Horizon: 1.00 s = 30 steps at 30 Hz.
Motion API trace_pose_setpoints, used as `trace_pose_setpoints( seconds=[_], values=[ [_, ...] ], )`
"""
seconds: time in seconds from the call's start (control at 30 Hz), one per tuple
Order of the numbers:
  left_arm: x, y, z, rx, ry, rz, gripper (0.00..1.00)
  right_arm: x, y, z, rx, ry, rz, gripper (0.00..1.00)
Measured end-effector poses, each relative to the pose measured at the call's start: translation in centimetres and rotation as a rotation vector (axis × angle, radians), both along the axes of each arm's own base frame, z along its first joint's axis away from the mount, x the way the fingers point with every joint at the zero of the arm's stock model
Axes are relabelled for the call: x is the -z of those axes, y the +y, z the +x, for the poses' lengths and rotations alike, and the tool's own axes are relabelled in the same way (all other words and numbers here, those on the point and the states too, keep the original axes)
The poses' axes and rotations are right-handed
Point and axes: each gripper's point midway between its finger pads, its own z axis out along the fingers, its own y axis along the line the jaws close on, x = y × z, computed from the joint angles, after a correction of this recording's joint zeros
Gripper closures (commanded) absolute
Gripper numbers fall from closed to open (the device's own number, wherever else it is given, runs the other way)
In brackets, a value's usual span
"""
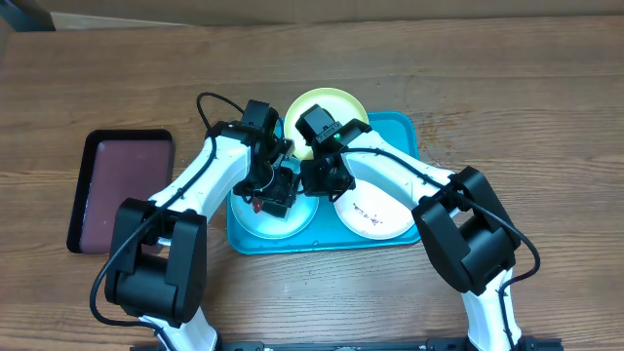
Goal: Clean dirty plates on tray and stack at the side
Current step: 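Scrub the light-blue plate with the sponge in the left gripper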
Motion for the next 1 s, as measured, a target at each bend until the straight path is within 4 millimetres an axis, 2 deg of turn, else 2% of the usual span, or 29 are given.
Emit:
trace_pose_setpoints(
  seconds=[0.7,1.0],
  values=[
    [0.2,-0.1,-0.4,-0.009,0.021,-0.034,0.20,0.0,0.0,0.0,0.001,0.002,0.000,0.96],
    [0.1,1.1,0.0,-0.060,0.029,-0.056,0.19,0.0,0.0,-0.1,0.001,0.003,-0.001,0.96]
  ],
)
